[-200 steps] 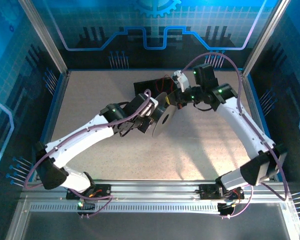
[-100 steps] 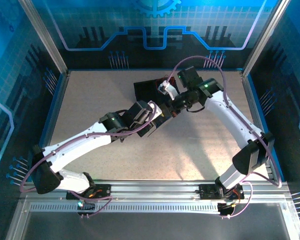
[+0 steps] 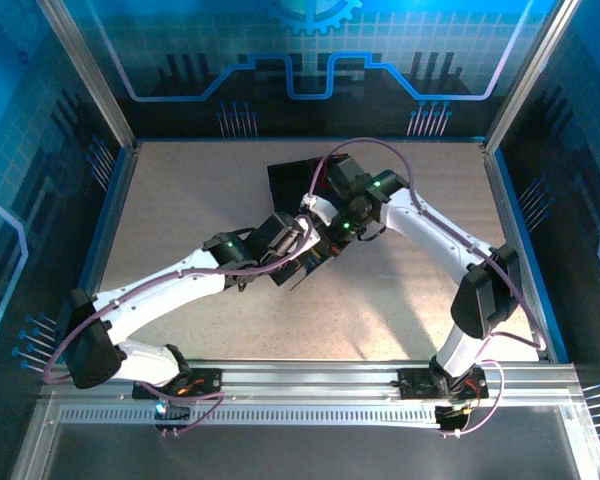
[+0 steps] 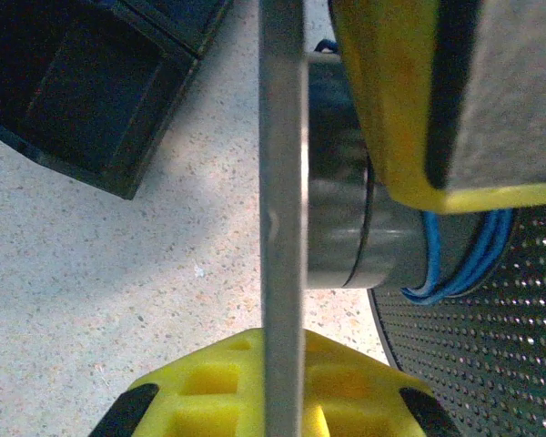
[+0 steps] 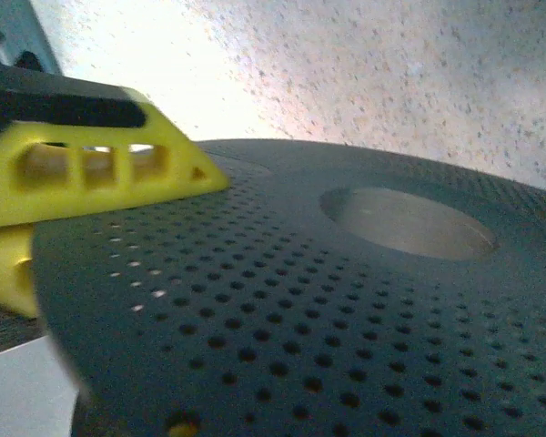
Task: Wrap the cables
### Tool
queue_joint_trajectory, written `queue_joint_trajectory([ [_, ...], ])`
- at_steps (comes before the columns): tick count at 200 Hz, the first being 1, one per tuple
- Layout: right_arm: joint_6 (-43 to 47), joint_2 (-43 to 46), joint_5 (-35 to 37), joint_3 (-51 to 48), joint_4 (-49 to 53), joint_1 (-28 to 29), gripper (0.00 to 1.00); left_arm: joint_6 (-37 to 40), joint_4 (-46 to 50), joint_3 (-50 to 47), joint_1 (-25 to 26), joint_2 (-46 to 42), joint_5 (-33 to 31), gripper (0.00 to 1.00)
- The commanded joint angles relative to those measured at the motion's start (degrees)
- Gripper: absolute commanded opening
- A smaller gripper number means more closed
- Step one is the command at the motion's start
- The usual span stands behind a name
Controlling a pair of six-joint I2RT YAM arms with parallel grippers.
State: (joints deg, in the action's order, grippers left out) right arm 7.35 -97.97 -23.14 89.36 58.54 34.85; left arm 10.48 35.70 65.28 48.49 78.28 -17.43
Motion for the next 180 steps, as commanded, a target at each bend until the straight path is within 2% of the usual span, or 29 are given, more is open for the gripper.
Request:
queue_joint_trajectory([
  [1,-0.41,-1.77,5.84,-2.09,-2.02,1.55,0.00,-2.25,-18.74,2.46,0.74,-4.96,5.02,0.00],
  [37,-0.56,0.37,2.91,-2.98,-5.32,3.28,0.00,-3.19,-19.49,2.05,0.73,-4.48,5.93,0.00],
  [59,-1.95,1.47,1.91,-2.83,-5.67,2.84,0.17,-3.19,-18.14,2.39,0.73,-3.76,5.61,0.00],
  [91,-6.25,6.53,1.69,-3.76,-7.21,-0.05,0.23,-3.10,-15.59,2.27,0.73,-3.26,4.30,0.00],
  [124,-11.47,13.28,0.95,-6.08,-10.89,-3.53,0.39,-3.43,-14.26,1.96,0.64,-2.61,3.13,0.00],
  [136,-14.05,15.91,-2.26,-7.96,-13.72,-5.74,0.42,-3.84,-13.95,1.96,0.56,-2.35,2.84,0.00],
  [167,-21.59,23.22,-10.30,-14.92,-23.72,-11.29,0.60,-4.68,-13.21,1.96,0.03,-1.93,3.03,0.00],
  [180,-23.12,24.66,-12.36,-16.06,-25.61,-12.47,0.63,-4.95,-12.77,2.22,-0.14,-1.56,2.94,0.00],
])
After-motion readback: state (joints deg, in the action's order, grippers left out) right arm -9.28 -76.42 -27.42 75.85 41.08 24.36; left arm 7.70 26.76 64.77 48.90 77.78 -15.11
